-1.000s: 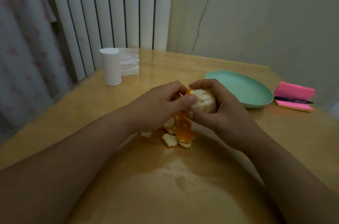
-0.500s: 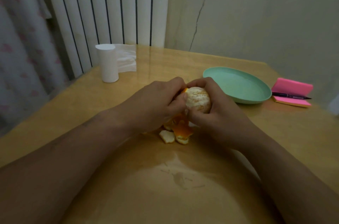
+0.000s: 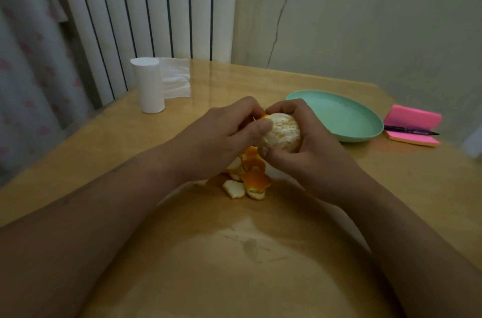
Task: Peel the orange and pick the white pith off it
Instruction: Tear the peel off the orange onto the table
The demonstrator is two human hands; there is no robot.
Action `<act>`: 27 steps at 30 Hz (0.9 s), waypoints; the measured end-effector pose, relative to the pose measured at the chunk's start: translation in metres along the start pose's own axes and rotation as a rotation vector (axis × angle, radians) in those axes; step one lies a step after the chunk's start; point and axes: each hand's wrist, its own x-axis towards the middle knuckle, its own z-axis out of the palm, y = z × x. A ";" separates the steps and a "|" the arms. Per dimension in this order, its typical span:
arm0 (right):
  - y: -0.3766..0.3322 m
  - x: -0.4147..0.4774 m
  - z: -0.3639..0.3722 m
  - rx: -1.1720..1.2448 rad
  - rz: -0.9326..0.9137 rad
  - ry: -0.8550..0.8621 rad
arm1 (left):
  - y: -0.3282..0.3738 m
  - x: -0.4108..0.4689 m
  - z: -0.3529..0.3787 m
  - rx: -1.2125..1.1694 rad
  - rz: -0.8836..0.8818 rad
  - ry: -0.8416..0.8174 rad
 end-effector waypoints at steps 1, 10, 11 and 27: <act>0.000 0.000 0.000 0.000 -0.011 0.002 | 0.000 0.000 0.000 -0.015 0.009 0.010; -0.001 -0.001 0.009 -0.061 -0.066 0.045 | 0.000 0.000 0.006 0.120 0.026 0.144; -0.001 -0.001 0.009 -0.082 -0.075 0.055 | 0.001 0.001 0.007 0.099 0.018 0.167; 0.008 0.002 0.010 -0.201 -0.091 0.049 | -0.004 0.002 -0.003 0.343 -0.022 -0.022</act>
